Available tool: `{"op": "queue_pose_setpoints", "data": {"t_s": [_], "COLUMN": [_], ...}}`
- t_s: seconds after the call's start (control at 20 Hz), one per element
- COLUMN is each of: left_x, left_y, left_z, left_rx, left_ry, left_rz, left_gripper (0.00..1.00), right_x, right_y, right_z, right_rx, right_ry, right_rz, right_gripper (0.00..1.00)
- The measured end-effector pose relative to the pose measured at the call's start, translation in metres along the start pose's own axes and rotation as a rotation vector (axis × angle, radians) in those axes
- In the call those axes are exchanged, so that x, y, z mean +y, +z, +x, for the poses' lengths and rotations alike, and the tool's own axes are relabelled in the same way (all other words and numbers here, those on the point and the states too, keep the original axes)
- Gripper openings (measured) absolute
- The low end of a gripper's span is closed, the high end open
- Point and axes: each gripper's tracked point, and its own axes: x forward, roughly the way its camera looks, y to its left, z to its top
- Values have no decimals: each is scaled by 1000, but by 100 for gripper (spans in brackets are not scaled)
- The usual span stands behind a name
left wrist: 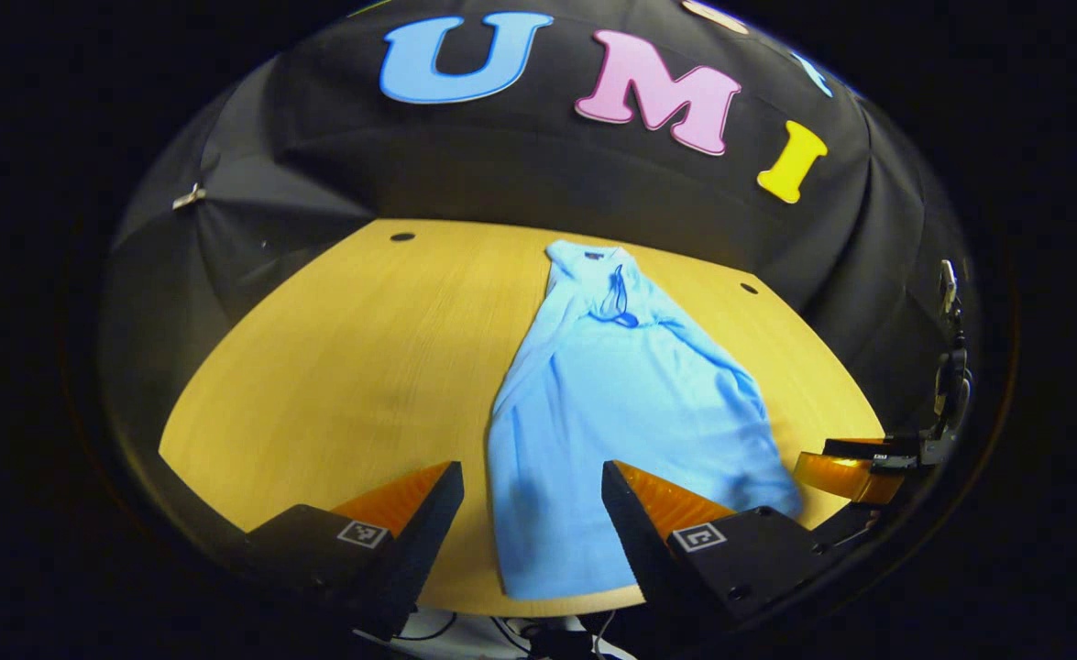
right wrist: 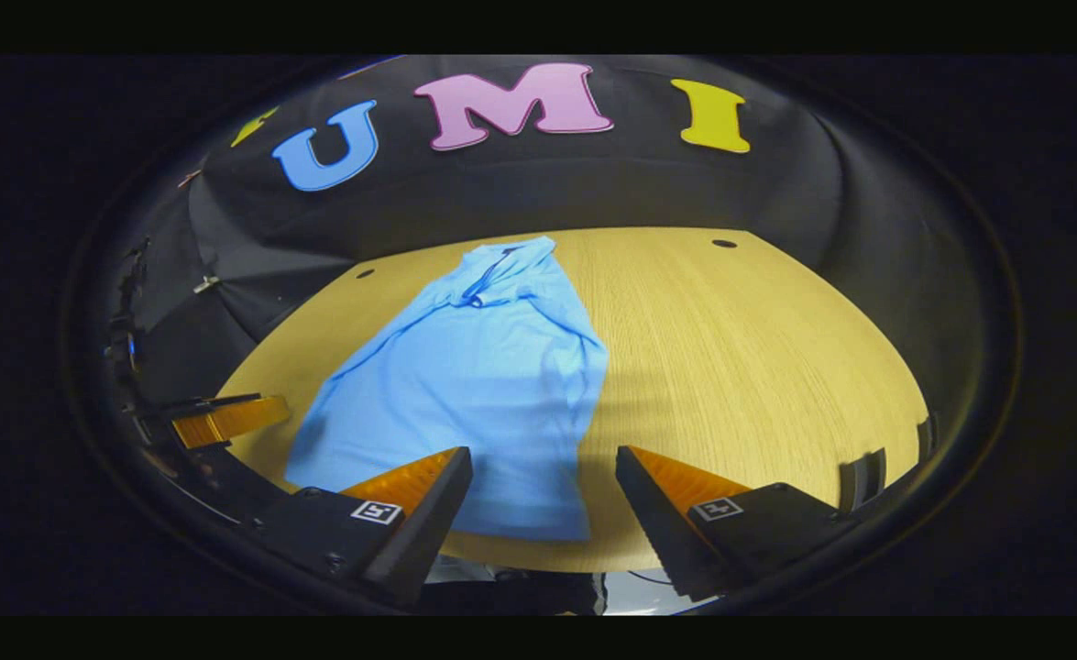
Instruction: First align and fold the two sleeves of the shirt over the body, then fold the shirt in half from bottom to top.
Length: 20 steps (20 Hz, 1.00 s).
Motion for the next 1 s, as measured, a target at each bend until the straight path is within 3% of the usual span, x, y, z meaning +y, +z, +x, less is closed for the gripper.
{"op": "queue_pose_setpoints", "data": {"t_s": [0.15, 0.4, 0.45, 0.5, 0.55, 0.6, 0.65, 0.7, 0.75, 0.8, 0.9, 0.95, 1.0], "left_x": [0, -5, -5, -6, -11, -13, -16, -21, -25, -26, -32, -35, -36], "left_y": [-40, -63, -65, -64, -64, -65, -65, -66, -66, -67, -68, -67, -68], "left_z": [3, 6, 6, 7, 8, 8, 9, 10, 11, 11, 13, 12, 15], "left_rx": [77, 110, 123, 126, 131, 137, 142, 143, 145, 147, 154, 154, 156], "left_ry": [35, 57, 68, 67, 55, 48, 36, 20, 7, 5, 6, 5, 7], "left_rz": [87, 103, 123, 144, 152, 160, 167, 179, 182, 176, 164, 162, 160], "left_gripper": [96, 98, 94, 93, 92, 88, 77, 75, 63, 57, 36, 19, 14], "right_x": [0, -1, -1, -2, -2, -1, -3, -1, 1, 3, 11, 10, 12], "right_y": [-24, -47, -44, -49, -47, -50, -49, -49, -48, -47, -47, -47, -47], "right_z": [3, 7, 7, 7, 7, 7, 9, 8, 9, 12, 15, 15, 16], "right_rx": [35, 82, 60, 73, 63, 73, 72, 77, 80, 83, 100, 110, 119], "right_ry": [-15, -38, -41, -42, -44, -52, -60, -48, -45, -36, -10, -5, 12], "right_rz": [-16, -28, -38, -47, -59, -69, -90, -94, -91, -74, -37, -28, -27], "right_gripper": [98, 98, 99, 92, 98, 92, 97, 95, 82, 74, 34, 27, 17]}}
